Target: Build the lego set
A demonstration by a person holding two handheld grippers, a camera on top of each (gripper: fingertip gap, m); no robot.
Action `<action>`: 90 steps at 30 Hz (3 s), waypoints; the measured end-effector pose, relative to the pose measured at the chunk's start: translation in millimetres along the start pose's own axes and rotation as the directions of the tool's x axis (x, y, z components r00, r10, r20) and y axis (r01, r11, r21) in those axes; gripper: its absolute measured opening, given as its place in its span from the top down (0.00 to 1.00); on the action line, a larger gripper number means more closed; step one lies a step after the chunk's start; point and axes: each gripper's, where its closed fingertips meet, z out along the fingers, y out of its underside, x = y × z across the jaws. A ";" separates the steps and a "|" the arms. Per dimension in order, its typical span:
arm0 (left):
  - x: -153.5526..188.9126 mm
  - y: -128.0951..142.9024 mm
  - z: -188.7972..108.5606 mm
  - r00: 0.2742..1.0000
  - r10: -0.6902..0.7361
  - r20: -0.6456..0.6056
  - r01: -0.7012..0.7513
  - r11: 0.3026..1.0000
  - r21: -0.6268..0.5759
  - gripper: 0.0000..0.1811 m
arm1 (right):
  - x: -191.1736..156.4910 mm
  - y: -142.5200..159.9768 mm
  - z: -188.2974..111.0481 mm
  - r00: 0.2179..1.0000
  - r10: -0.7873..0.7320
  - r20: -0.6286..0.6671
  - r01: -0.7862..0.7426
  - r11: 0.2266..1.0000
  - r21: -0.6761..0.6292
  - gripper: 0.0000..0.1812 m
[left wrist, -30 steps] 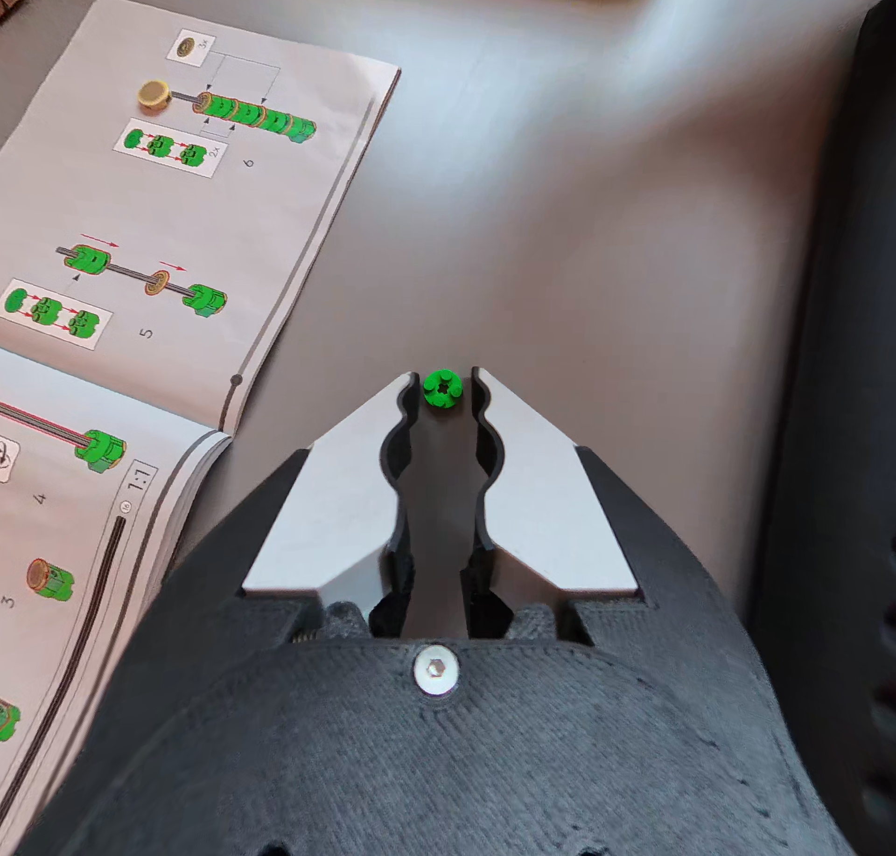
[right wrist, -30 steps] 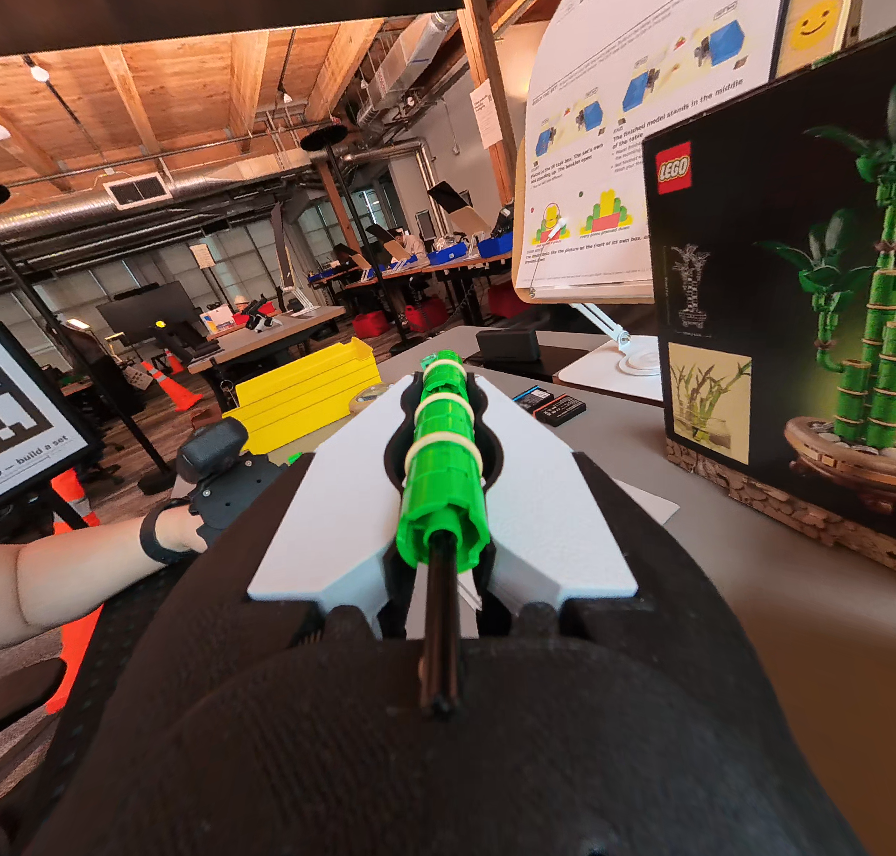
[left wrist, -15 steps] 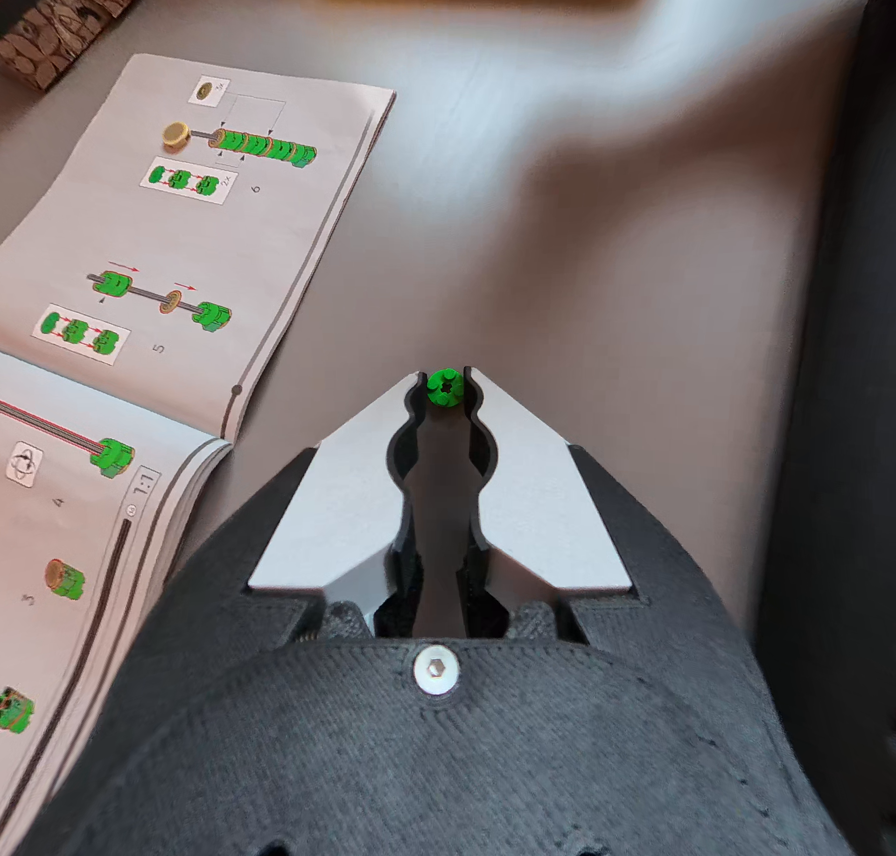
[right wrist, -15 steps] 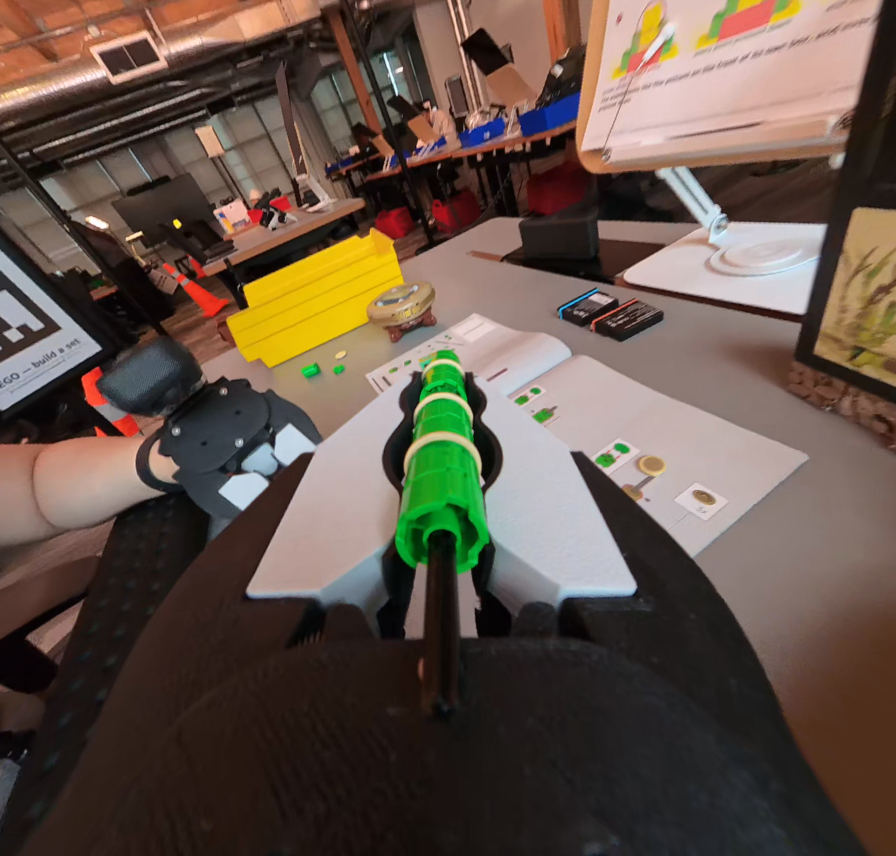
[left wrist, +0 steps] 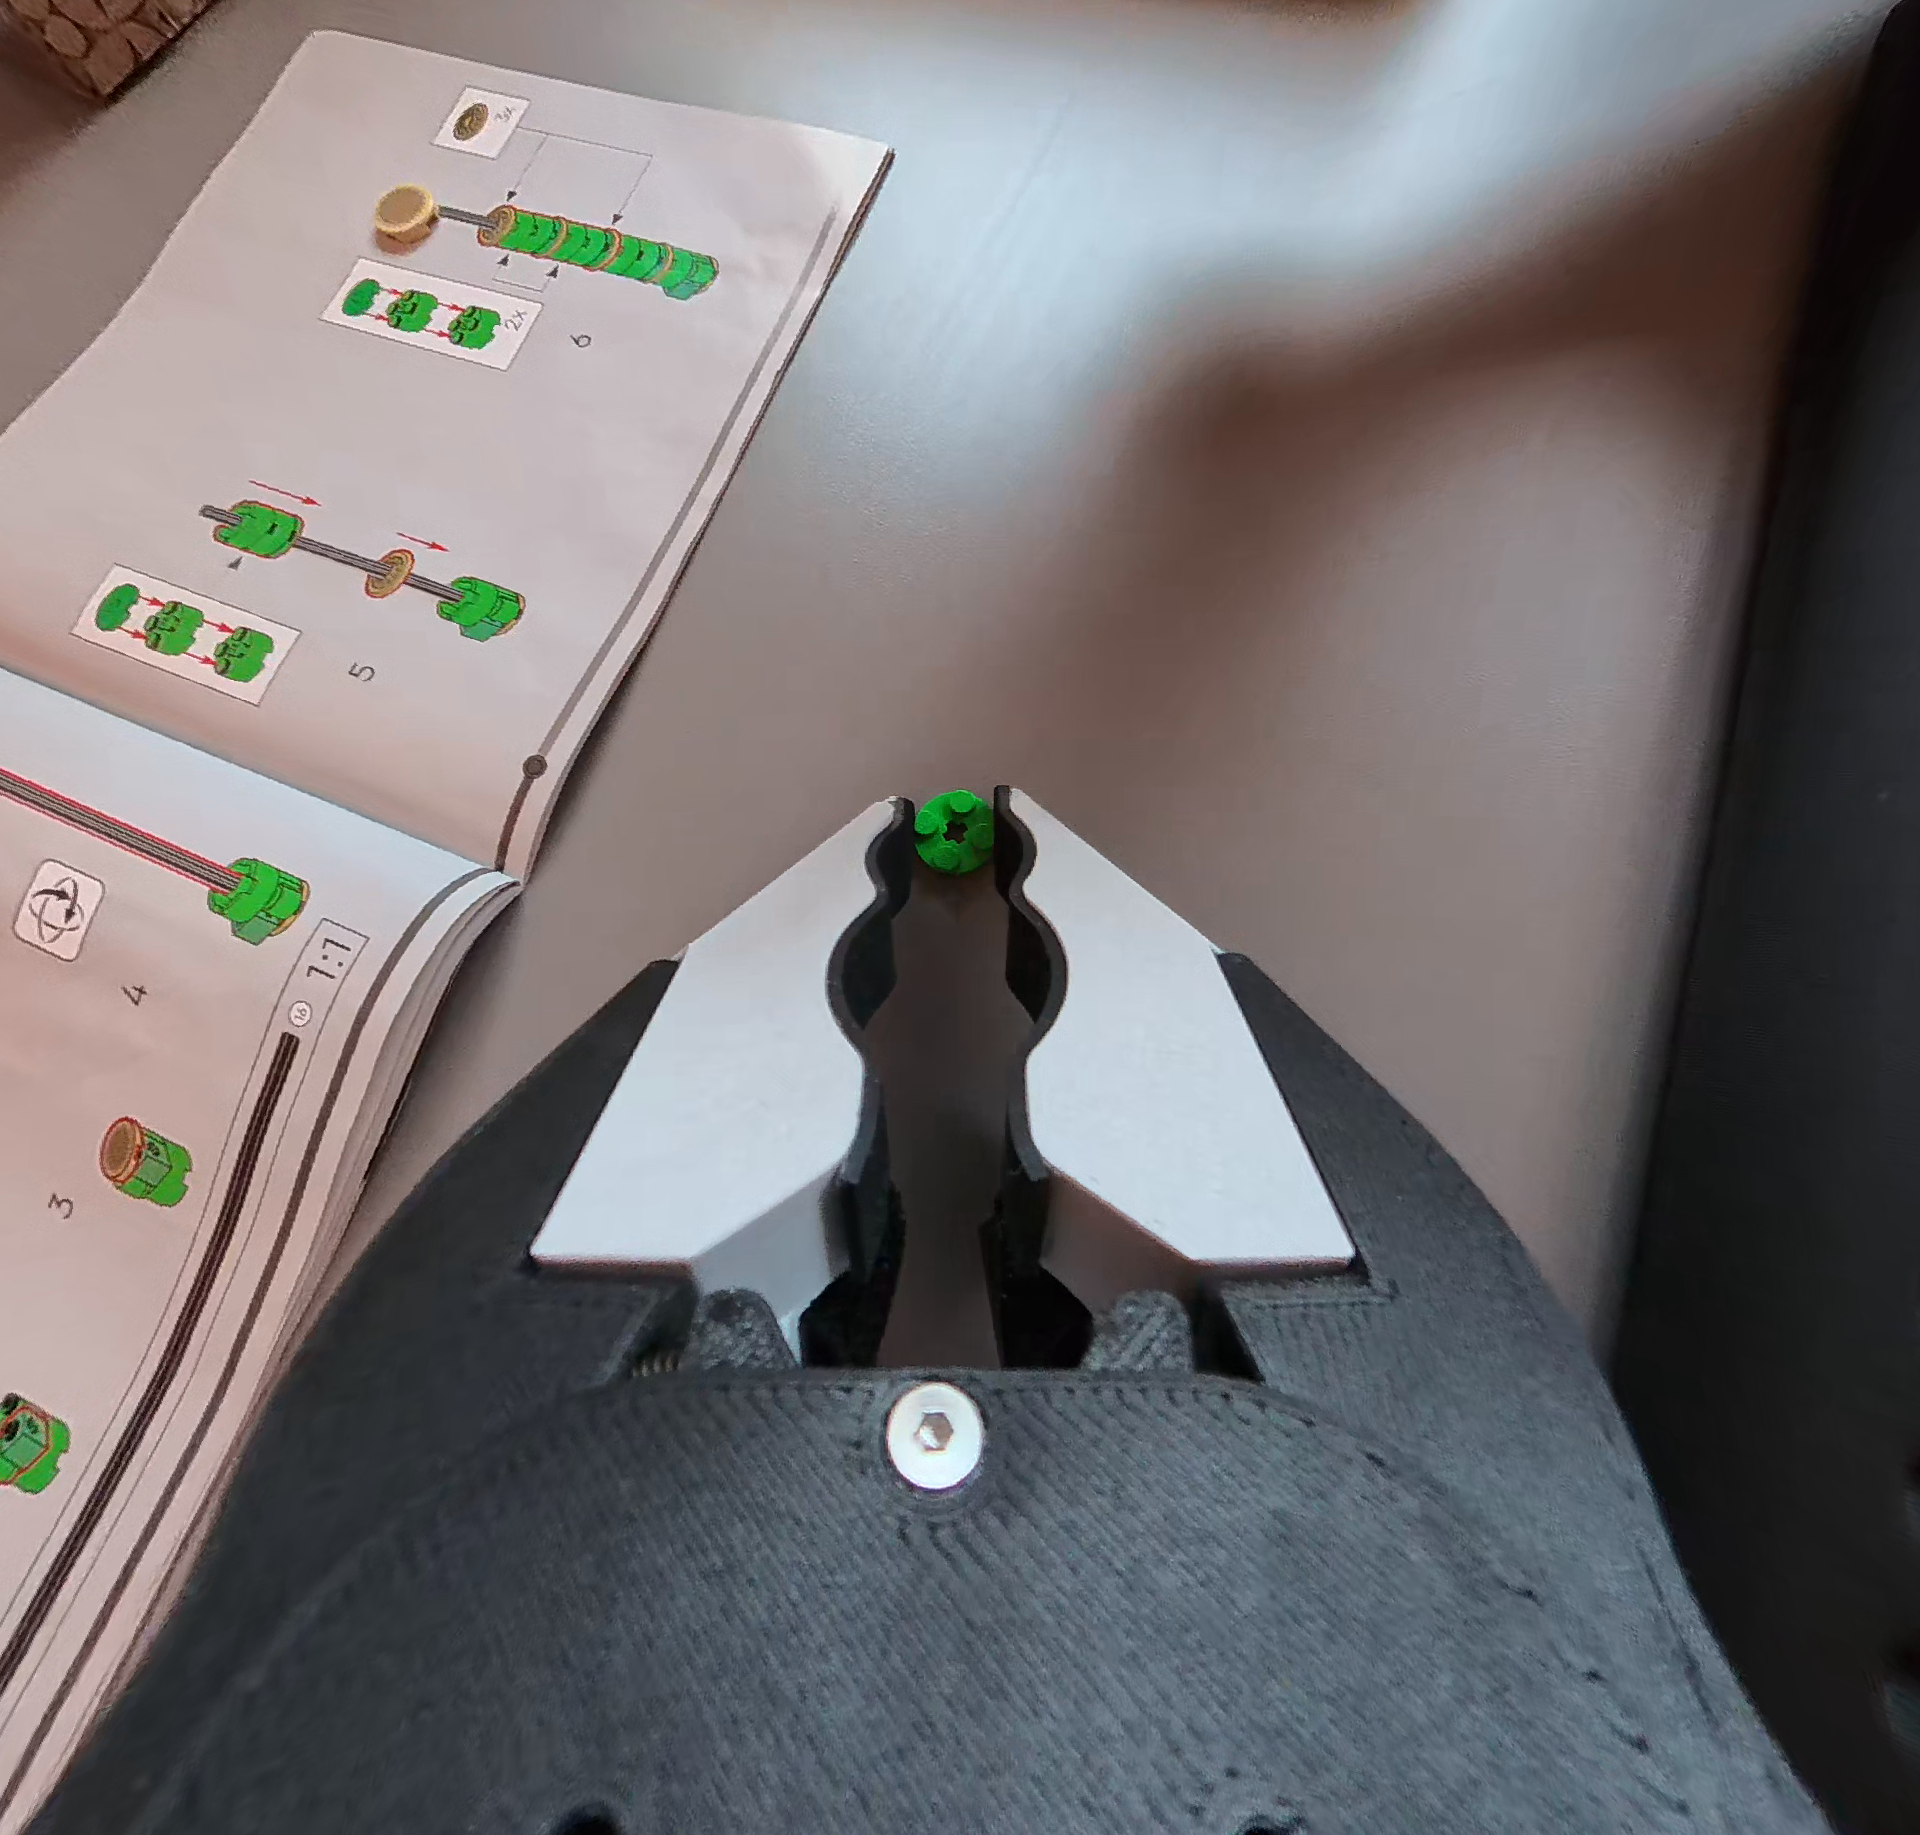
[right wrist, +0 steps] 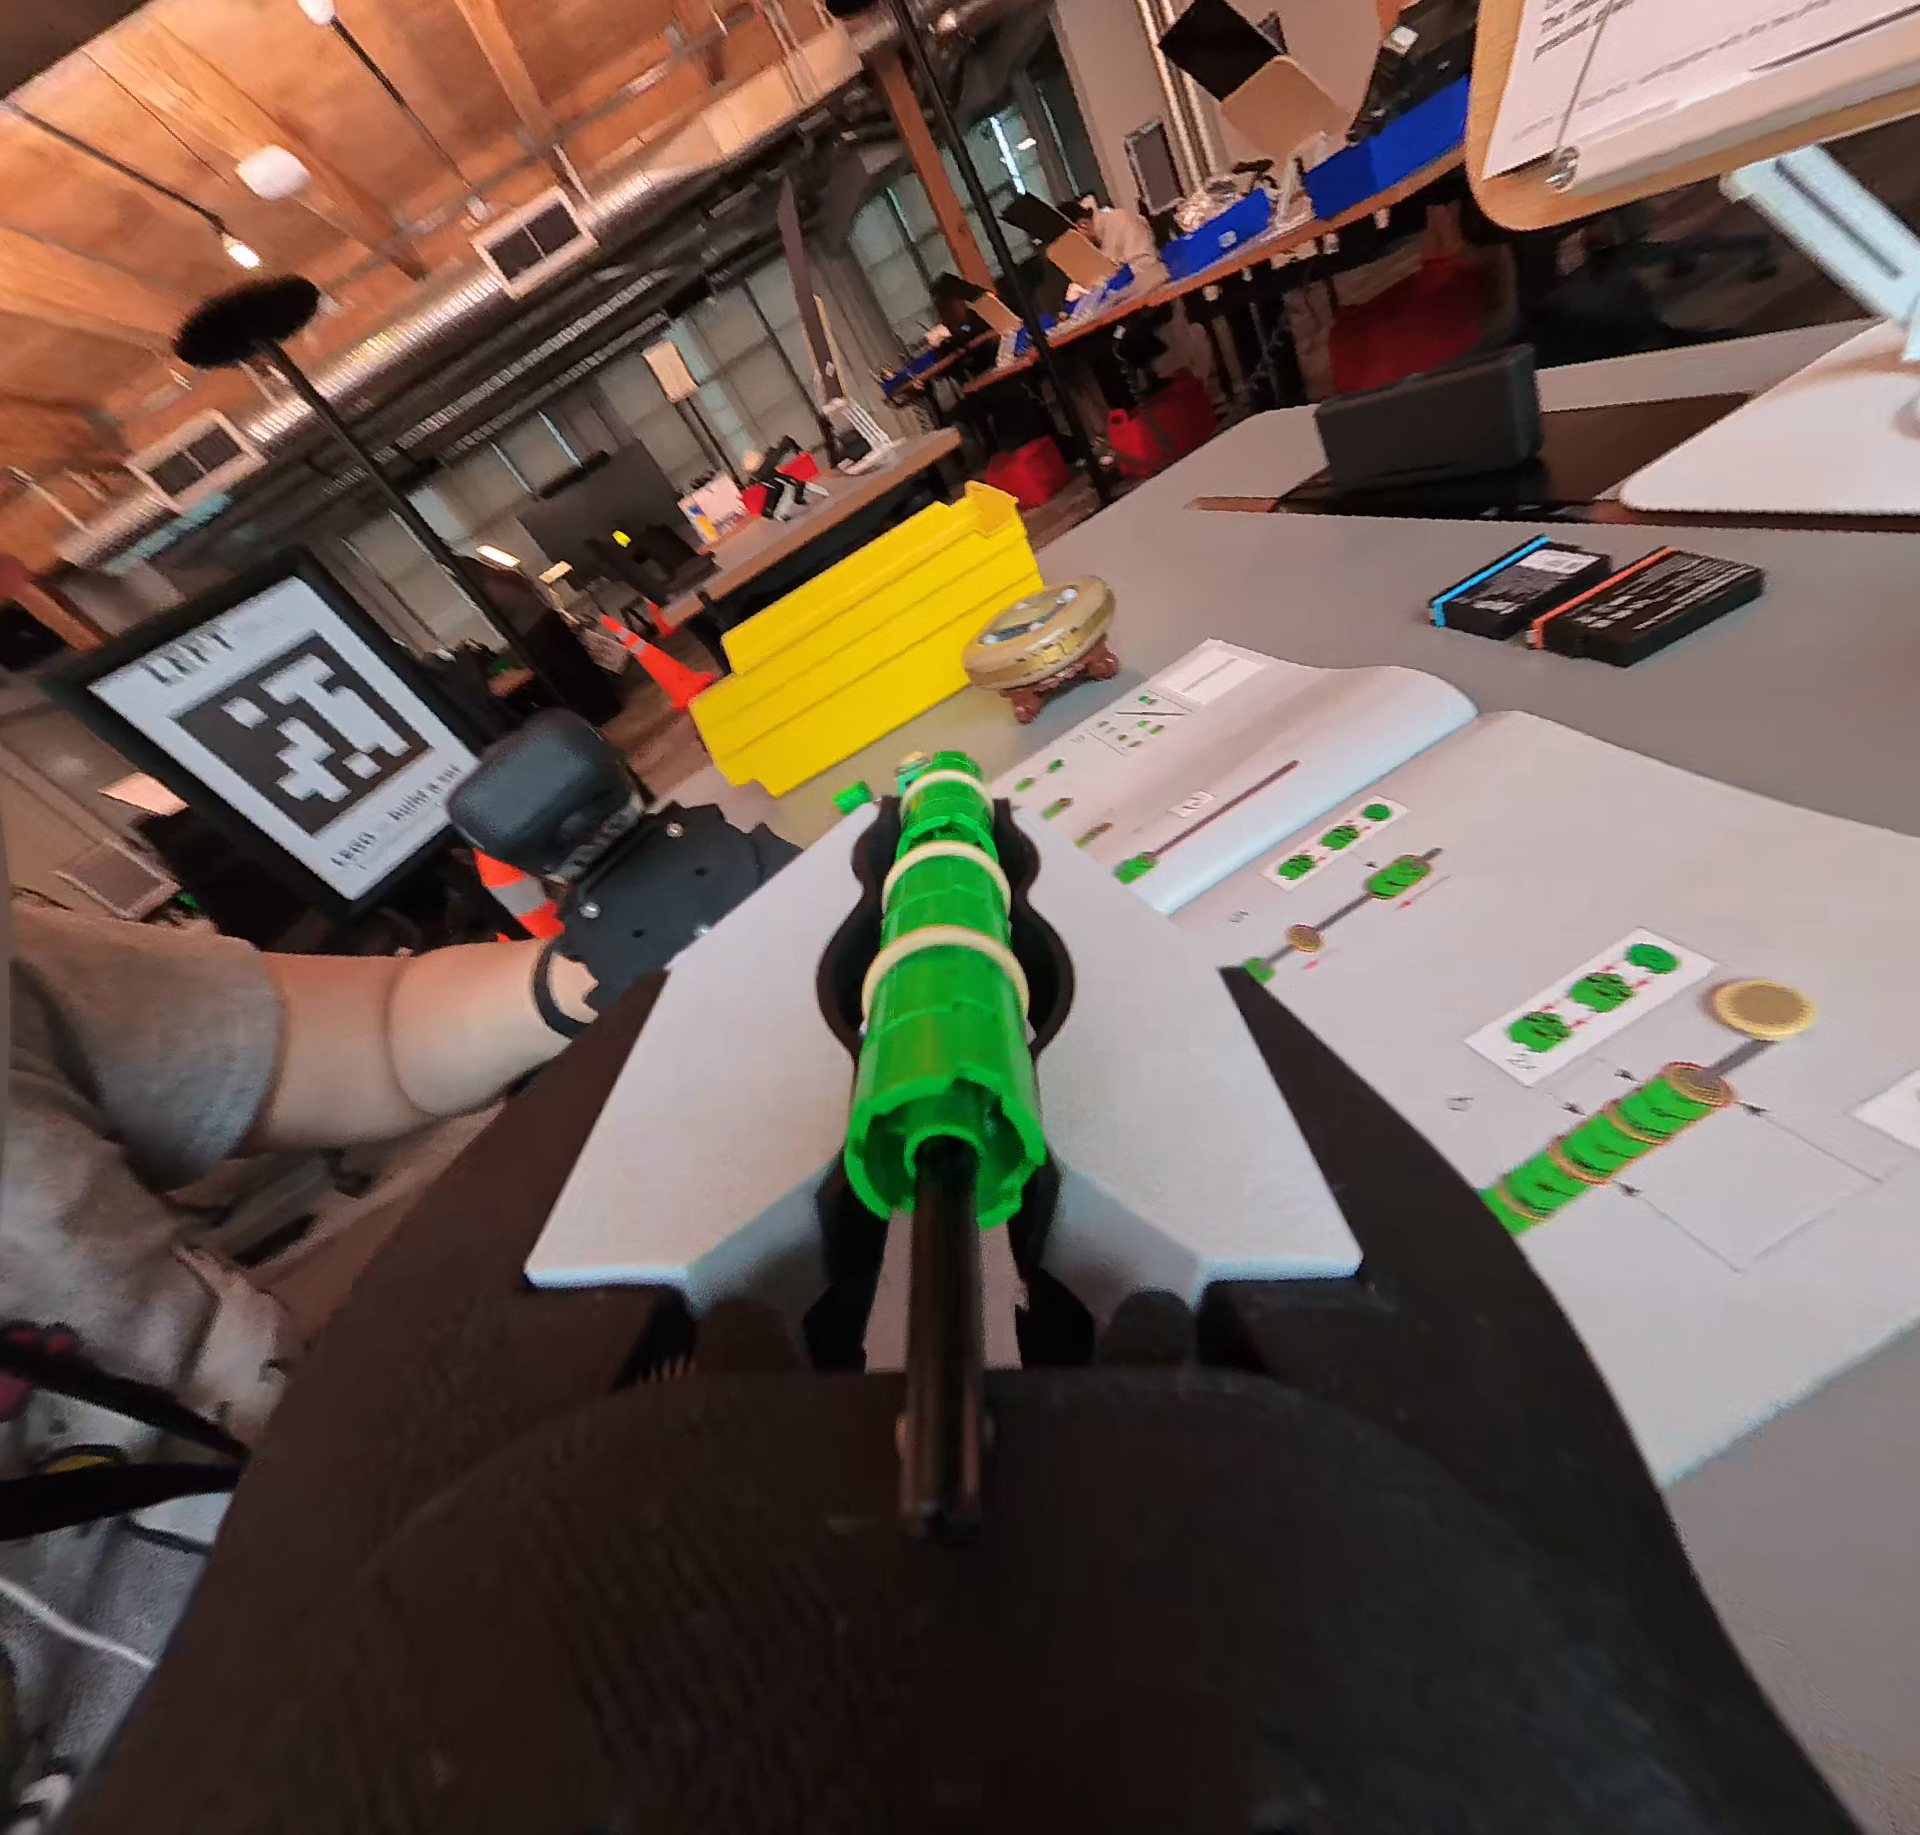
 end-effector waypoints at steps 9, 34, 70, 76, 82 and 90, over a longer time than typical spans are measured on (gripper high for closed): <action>-0.8 1.0 -0.7 0.999 -0.040 -0.032 0.040 0.999 0.014 0.93 | 6.4 13.2 7.6 0.984 0.161 0.071 -0.162 0.987 0.006 0.91; -197.8 15.4 -189.3 0.640 -0.535 0.551 0.109 0.774 0.624 0.78 | 8.4 15.1 9.3 0.963 0.244 0.116 -0.250 0.967 0.039 0.91; -197.9 22.3 -171.0 0.669 -0.589 0.453 0.234 0.745 0.625 0.79 | 4.8 -5.4 -0.3 0.771 0.545 0.331 -0.605 0.789 0.108 0.92; -194.5 24.1 -157.7 0.695 -0.582 0.423 0.278 0.759 0.589 0.80 | 4.8 -5.5 -0.3 0.775 0.541 0.327 -0.600 0.792 0.110 0.92; -191.3 22.9 -149.7 0.713 -0.568 0.412 0.289 0.773 0.565 0.80 | 6.0 -3.1 1.0 0.781 0.540 0.314 -0.594 0.797 0.106 0.92; -187.3 20.7 -148.1 0.725 -0.532 0.438 0.261 0.800 0.540 0.81 | 4.4 2.4 5.0 0.830 0.488 0.269 -0.527 0.845 0.092 0.92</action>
